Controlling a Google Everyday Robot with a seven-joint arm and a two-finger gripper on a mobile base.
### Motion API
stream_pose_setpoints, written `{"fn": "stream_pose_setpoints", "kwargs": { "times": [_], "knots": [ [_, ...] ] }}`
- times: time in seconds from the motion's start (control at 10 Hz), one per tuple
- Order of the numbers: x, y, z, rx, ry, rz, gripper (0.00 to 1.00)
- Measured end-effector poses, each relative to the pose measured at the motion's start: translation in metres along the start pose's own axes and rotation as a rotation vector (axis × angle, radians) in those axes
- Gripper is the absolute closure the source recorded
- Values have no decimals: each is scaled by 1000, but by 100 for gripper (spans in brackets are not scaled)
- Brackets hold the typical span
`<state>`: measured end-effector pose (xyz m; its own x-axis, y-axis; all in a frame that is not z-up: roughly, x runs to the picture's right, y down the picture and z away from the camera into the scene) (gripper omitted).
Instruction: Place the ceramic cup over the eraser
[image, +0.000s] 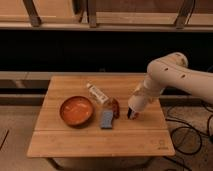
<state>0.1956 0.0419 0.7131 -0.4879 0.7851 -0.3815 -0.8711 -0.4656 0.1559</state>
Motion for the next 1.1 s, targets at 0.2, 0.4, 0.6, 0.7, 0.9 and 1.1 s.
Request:
{"fn": "stream_pose_setpoints", "kwargs": {
  "times": [0.2,0.4,0.6,0.7,0.9,1.1],
  "knots": [
    [4,0,20,-12,25,2,100],
    [6,-3,40,-14,38,-7,100],
    [6,-8,64,-17,47,-25,100],
    [6,-10,72,-14,52,-30,100],
    [5,-18,92,13,78,-33,100],
    [8,-19,106,34,108,-34,100]
  ]
}}
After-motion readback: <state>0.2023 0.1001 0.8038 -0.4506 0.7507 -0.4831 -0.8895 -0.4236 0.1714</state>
